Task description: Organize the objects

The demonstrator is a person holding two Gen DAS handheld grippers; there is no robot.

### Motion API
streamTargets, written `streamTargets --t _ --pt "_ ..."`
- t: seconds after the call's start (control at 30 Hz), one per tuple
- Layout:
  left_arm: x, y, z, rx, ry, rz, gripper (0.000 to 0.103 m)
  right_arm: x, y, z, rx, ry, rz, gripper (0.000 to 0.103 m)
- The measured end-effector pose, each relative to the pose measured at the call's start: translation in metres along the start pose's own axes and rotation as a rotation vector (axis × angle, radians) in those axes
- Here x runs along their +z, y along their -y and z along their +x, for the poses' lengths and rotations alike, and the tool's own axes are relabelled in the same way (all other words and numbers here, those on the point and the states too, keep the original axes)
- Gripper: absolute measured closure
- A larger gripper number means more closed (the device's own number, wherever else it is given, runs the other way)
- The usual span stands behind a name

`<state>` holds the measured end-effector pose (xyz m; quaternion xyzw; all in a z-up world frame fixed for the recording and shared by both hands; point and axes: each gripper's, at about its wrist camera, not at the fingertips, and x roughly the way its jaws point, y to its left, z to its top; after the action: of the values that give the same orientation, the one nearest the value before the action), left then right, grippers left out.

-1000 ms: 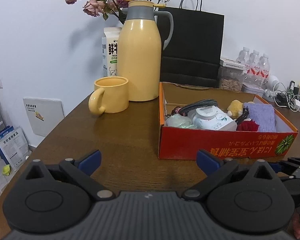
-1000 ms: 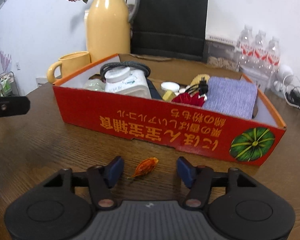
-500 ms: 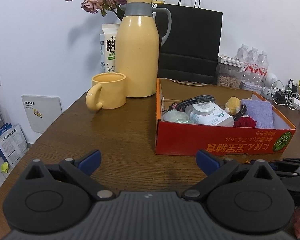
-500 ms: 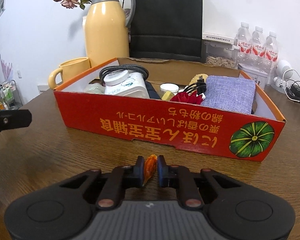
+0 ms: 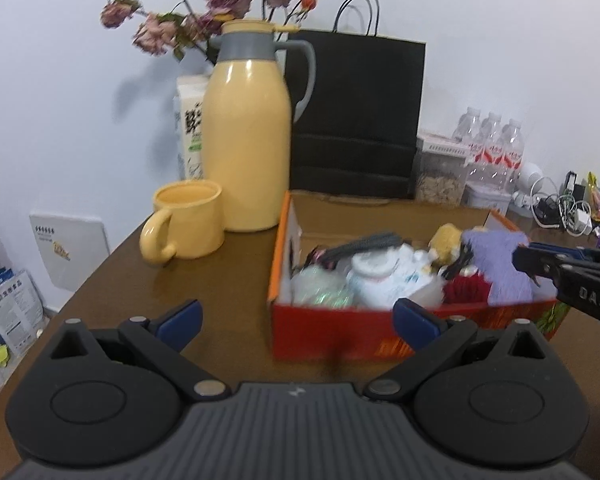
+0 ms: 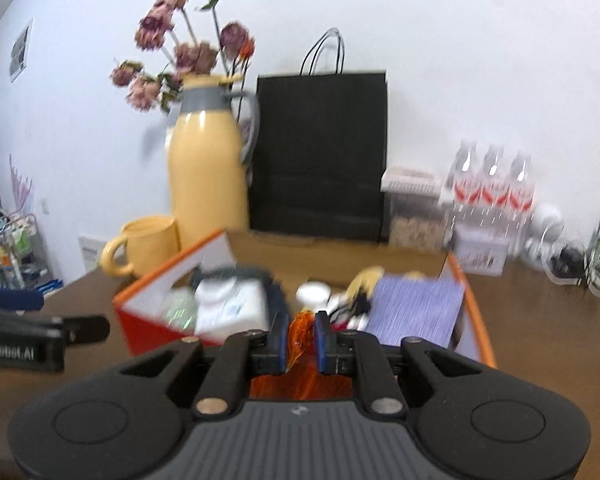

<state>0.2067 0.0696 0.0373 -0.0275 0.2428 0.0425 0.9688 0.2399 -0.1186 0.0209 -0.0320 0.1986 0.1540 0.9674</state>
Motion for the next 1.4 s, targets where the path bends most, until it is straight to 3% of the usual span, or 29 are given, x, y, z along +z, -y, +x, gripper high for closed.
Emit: streamTargets --t 0.23,0.47,0.53,0.6,0.67,1.07,1.4 --pt "0.022 0.015 0.023 0.012 0.012 -0.012 0.0 0.026 0.012 0.038 -0.005 -0.017 0.001 0.09" --pt "0.027 0.021 0.042 0.043 -0.005 -0.006 0.0 0.022 0.015 0.089 -0.026 -0.122 -0.015 0.085" --pt "0.027 0.021 0.045 0.047 -0.008 -0.006 0.0 0.018 0.016 0.093 -0.047 -0.129 -0.017 0.061" --pt "0.025 0.019 0.045 0.05 -0.011 -0.006 0.0 0.014 0.019 0.089 -0.06 -0.119 -0.013 0.01" --pt "0.024 0.018 0.044 0.055 -0.014 -0.007 0.0 0.011 0.02 0.081 -0.075 -0.102 -0.026 0.0" --pt "0.007 0.015 -0.02 0.009 0.032 0.03 0.0 -0.007 0.028 -0.013 -0.043 -0.067 0.024 0.0" --pt "-0.028 0.014 -0.086 -0.026 0.027 0.034 0.0 -0.039 0.014 -0.09 -0.014 -0.062 0.051 0.0"
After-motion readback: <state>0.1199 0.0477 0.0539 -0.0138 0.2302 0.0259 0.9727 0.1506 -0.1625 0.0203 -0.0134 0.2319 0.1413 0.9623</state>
